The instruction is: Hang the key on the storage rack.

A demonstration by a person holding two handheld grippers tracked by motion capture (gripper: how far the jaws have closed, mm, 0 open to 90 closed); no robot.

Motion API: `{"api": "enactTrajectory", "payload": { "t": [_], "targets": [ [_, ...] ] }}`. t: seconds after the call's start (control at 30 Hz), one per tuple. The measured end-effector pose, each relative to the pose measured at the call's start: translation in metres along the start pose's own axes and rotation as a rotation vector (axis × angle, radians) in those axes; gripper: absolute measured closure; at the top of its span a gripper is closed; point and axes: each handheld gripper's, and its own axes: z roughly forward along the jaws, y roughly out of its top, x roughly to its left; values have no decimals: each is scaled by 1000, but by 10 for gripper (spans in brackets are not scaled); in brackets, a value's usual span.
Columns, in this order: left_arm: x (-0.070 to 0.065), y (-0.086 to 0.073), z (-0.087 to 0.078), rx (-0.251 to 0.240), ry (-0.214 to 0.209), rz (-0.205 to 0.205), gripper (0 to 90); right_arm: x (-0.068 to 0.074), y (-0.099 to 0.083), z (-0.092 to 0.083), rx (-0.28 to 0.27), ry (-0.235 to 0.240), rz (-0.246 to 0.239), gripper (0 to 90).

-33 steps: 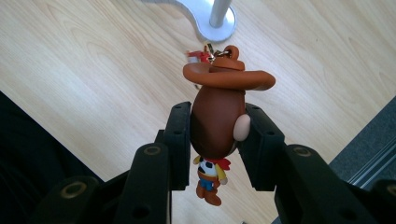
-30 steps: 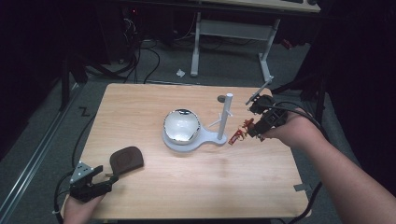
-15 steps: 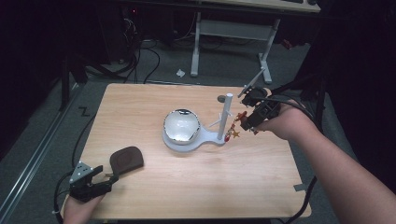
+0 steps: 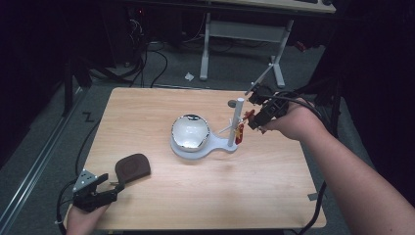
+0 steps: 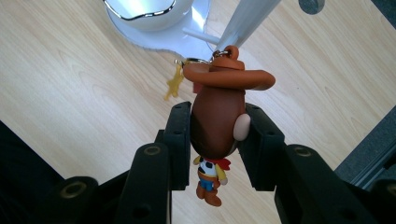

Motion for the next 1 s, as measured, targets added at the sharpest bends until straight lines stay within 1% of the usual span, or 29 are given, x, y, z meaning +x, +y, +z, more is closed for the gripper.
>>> {"api": "enactTrajectory", "payload": {
  "t": [0.03, 0.1, 0.17, 0.2, 0.23, 0.33, 0.37, 0.4, 0.5, 0.53, 0.6, 0.67, 0.73, 0.77, 0.8, 0.83, 0.87, 0.9, 0.93, 0.97, 1.0],
  "targets": [
    [0, 0, 0, 0, 0, 0, 241, -1, 1, 0, 3, -3, 0, 663],
    [0, 0, 0, -1, -1, 1, 241, -2, 2, 1, 4, -10, 17, 663],
    [1, 0, -1, -1, -2, 0, 241, -5, 2, 2, 4, -17, 13, 663],
    [1, 0, 0, 0, -1, 0, 241, -9, -1, 4, 2, -17, 25, 663],
    [1, 0, 0, 1, -2, 1, 241, -10, -2, 4, 6, -18, 26, 663],
    [0, 0, 0, 2, -3, 2, 241, -12, -5, 7, 7, -15, 33, 663],
    [0, 0, 0, 3, -3, 2, 241, -12, -8, 8, 13, -13, 52, 663],
    [0, 0, 1, 3, -3, 3, 241, -13, -9, 10, 10, -11, 46, 663],
    [0, 0, 1, 4, -5, 5, 241, -15, -14, 14, 6, -1, 51, 663],
    [-1, 0, 1, 4, -5, 6, 241, -16, -17, 19, 2, 8, 57, 663],
    [-1, 0, 1, 4, -5, 7, 241, -17, -20, 23, 0, 12, 57, 663],
    [-1, 0, 1, 5, -4, 7, 241, -17, -24, 30, 1, 20, 71, 662],
    [-1, 0, 1, 4, -4, 6, 241, -19, -28, 37, -3, 27, 74, 662],
    [-1, 0, 1, 4, -4, 6, 242, -19, -28, 37, -3, 27, 74, 662],
    [-1, 0, 1, 5, -4, 7, 242, -19, -29, 40, -6, 33, 74, 663],
    [-1, 0, 1, 5, -5, 7, 242, -20, -33, 48, -7, 47, 81, 662],
    [-1, 0, 1, 6, -5, 6, 242, -20, -33, 48, -7, 47, 81, 662],
    [-1, 0, 1, 6, -5, 8, 241, -20, -36, 53, -7, 53, 90, 662],
    [-1, 0, 1, 6, -5, 8, 242, -20, -36, 53, -7, 53, 90, 662],
    [-1, 0, 1, 7, -5, 10, 242, -20, -38, 60, -18, 62, 94, 661],
    [-1, 0, 1, 7, -5, 10, 242, -20, -39, 62, -16, 64, 101, 661]
  ]
}}
